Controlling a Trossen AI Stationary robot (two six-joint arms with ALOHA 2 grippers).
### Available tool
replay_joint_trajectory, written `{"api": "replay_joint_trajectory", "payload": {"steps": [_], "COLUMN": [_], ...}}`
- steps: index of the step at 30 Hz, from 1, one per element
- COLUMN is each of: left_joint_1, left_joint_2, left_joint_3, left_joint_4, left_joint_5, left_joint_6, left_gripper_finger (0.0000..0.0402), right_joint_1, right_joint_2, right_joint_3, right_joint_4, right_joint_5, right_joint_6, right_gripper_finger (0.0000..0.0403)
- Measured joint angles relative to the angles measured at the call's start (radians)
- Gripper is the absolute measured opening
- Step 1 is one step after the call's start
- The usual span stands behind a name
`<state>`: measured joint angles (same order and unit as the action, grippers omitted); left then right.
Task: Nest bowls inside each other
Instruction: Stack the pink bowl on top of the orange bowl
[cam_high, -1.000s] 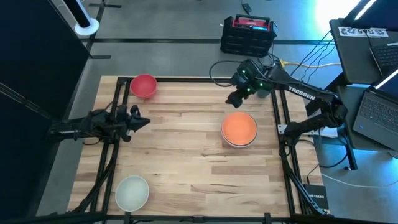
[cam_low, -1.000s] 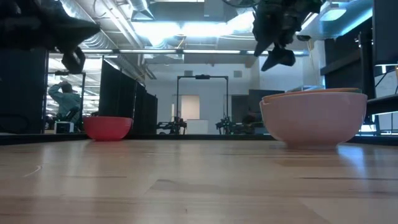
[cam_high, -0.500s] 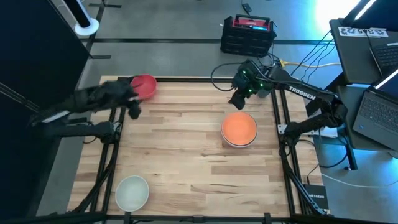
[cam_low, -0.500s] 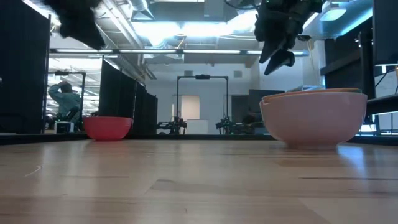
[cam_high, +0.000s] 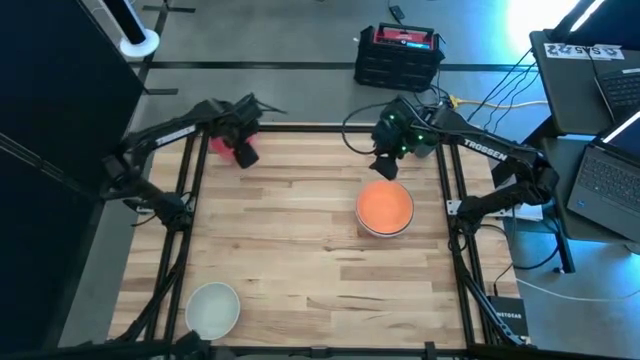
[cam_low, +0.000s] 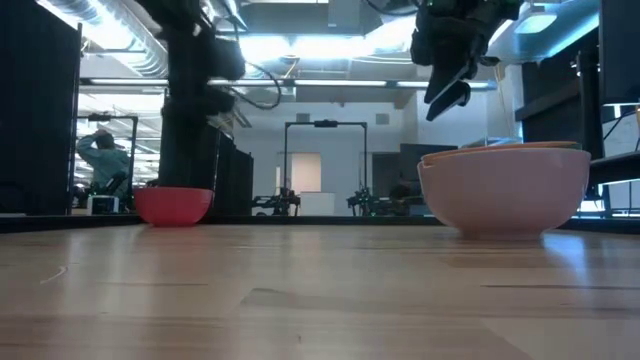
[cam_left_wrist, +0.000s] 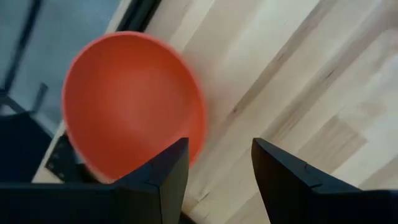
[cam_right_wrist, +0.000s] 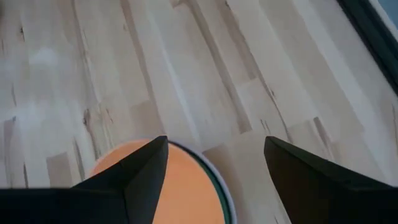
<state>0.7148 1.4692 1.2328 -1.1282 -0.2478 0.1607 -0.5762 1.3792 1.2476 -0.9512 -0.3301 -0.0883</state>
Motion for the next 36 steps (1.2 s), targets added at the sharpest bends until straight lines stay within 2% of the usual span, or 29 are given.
{"api": "replay_joint_trajectory", "payload": {"steps": [8,22,36], "left_joint_1": [0.100,0.140,0.104], "left_joint_2": [0.194,0.285,0.303], "left_joint_3": [0.072,0.041,0.025], "left_joint_4": [-0.051,0.008,0.048], "left_joint_5": [0.071,0.074,0.088], "left_joint_6": [0.028,0.077,0.150], "left_gripper_finger": [0.0159,0.0159,0.0003], "right_joint_1": [0.000,0.000,0.000], "right_joint_2": [0.000,0.000,-0.010], "right_joint_3": [0.000,0.000,0.000], "right_joint_4": [-0.051,-0.052,-0.112], "right_joint_5": [-0.003,-0.002,0.098], "right_joint_6": [-0.029,-0.012,0.043], "right_gripper_finger": [0.0253,0.0253,0.0253]}}
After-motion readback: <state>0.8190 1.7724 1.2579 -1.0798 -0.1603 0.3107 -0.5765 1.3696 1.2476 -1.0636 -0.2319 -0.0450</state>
